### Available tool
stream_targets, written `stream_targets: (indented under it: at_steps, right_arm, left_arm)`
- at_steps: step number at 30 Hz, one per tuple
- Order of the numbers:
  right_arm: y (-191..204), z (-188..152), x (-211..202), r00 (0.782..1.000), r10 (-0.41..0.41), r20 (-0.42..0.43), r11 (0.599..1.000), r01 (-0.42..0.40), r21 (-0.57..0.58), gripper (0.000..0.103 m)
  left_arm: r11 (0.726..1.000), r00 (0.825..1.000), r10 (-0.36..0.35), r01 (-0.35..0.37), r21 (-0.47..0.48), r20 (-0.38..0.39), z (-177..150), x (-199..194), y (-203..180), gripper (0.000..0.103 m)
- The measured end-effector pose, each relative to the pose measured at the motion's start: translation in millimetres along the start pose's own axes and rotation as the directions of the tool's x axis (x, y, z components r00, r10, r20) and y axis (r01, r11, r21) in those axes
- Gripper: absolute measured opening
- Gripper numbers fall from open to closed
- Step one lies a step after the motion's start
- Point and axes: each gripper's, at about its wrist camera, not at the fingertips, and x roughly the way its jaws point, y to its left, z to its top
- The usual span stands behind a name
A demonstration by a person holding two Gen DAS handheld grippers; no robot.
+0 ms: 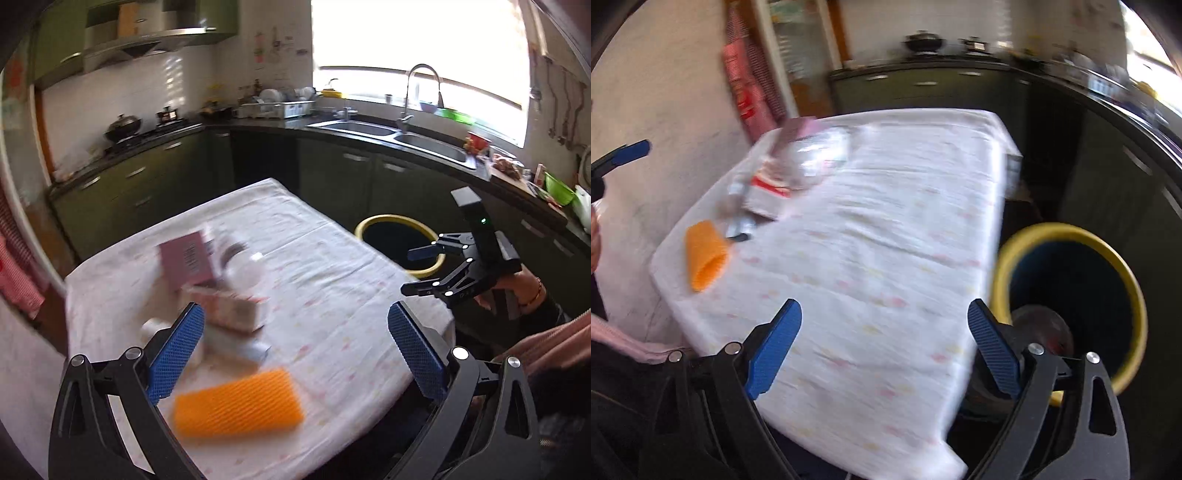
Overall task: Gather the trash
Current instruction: 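Move the right tool back to the table toward the orange mesh sponge, then grasp the orange mesh sponge with the right tool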
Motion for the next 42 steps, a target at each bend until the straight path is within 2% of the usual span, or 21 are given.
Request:
stream_targets:
  at_steps: [3,5,10,13,16,17,20,26,28,34,38,42]
  right_arm:
    - [49,15,17,0.994,0.107,-0.024,0.987,-0.109,-0.117,0.087]
    - [86,23,31,0.985,0.162,-0.054,0.962,-0.170,-0.212,0.087]
    - [149,34,58,0.961,0.242,-0.137,0.892,-0.275,-0.357,0.087]
    - [177,42,71,0.947,0.271,-0.171,0.858,-0.318,-0.404,0.087]
    - [202,49,83,0.933,0.298,-0.201,0.821,-0.358,-0.444,0.079]
    - [206,50,87,0.931,0.299,-0.211,0.815,-0.364,-0.451,0.076]
    - [221,55,103,0.925,0.284,-0.252,0.798,-0.374,-0.473,0.075]
    - [229,61,129,0.922,0.245,-0.299,0.803,-0.366,-0.470,0.070]
    - [227,60,133,0.920,0.233,-0.315,0.806,-0.364,-0.467,0.065]
    - [224,59,136,0.914,0.244,-0.324,0.810,-0.376,-0.450,0.043]
    - [221,61,128,0.915,0.269,-0.302,0.816,-0.383,-0.433,0.014]
    - [216,65,114,0.928,0.268,-0.258,0.834,-0.358,-0.420,0.013]
  left_arm:
    - [0.996,0.997,0.075,-0.076,-0.044,-0.023,-26,-20,28,0.098]
    - [0.990,0.992,0.119,-0.122,-0.075,-0.042,-42,-29,45,0.098]
    - [0.969,0.980,0.179,-0.191,-0.154,-0.088,-71,-38,79,0.098]
    - [0.962,0.980,0.177,-0.192,-0.196,-0.093,-83,-44,89,0.098]
    - [0.958,0.980,0.176,-0.193,-0.214,-0.093,-86,-44,93,0.098]
    - [0.957,0.980,0.175,-0.191,-0.220,-0.092,-88,-44,95,0.098]
    - [0.955,0.982,0.166,-0.182,-0.233,-0.086,-89,-45,98,0.098]
    - [0.952,0.982,0.163,-0.182,-0.248,-0.094,-97,-44,102,0.098]
    - [0.951,0.982,0.160,-0.180,-0.252,-0.097,-98,-43,104,0.098]
    - [0.949,0.982,0.159,-0.180,-0.258,-0.100,-98,-40,105,0.098]
    - [0.950,0.982,0.161,-0.182,-0.255,-0.099,-97,-40,103,0.098]
    - [0.952,0.982,0.162,-0.180,-0.249,-0.094,-95,-41,100,0.098]
